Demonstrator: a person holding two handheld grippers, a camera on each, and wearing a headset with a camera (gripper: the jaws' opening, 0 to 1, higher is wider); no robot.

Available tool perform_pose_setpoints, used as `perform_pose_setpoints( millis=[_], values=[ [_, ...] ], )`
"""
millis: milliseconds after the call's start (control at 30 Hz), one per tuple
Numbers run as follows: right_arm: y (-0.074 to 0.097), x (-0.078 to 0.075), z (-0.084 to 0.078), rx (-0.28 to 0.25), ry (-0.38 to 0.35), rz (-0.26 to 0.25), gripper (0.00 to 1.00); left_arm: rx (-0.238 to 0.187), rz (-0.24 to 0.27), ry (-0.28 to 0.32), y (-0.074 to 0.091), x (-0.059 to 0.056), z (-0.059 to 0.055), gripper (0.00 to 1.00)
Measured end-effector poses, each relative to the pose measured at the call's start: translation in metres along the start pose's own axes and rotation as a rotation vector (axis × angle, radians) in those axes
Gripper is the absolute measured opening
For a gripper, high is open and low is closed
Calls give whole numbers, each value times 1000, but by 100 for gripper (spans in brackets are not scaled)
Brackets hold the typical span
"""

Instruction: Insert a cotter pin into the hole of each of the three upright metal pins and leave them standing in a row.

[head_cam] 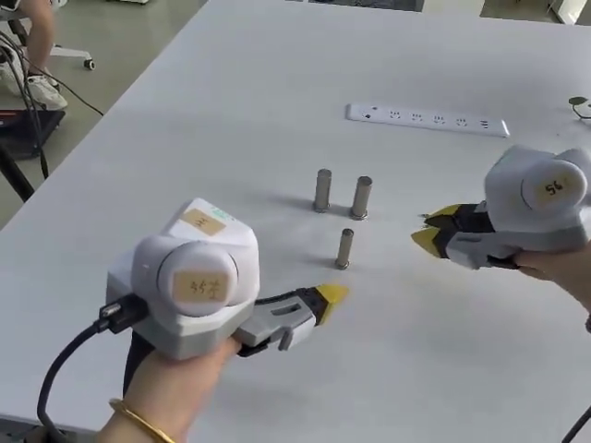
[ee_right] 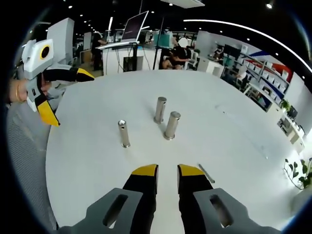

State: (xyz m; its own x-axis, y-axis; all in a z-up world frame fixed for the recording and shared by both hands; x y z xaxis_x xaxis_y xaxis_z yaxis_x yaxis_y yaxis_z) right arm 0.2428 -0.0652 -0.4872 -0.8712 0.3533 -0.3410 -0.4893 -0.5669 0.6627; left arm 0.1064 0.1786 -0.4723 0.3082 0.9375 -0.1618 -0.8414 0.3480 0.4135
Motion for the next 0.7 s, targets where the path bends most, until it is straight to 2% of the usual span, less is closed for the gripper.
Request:
perform_pose_setpoints(
  millis=[167,233,333,567,700],
  values=[
    [-2,-8,-10,53,11,22,10,-1,0,-1,0,0,0,85],
    [-7,-17,-20,73,9,30,10,1,-1,0,0,0,0,84],
    [-9,-18,-25,102,-1,48,10,2,-3,-1,0,0,0,84],
    [-15,-24,-34,159,47,67,8,8,-5,0,0,0,-1,83],
    [-22,-27,-39,213,100,81,8,11,-5,0,-1,0,-1,82]
  ],
)
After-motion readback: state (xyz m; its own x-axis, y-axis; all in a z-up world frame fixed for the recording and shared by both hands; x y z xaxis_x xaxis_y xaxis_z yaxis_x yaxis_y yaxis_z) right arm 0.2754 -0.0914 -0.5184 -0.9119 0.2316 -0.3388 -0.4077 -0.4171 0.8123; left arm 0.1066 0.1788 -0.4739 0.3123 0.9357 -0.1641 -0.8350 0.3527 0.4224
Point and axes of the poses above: the centre of the closed fingertips' face, and the gripper's own axes: y roughly backward along the fingers, x roughly to its left, z roughly out of its top, the point moved 10 cm from there along y, roughly backward along the fingers, and after that the axes turned 12 degrees about y, right-handed, at the moved point
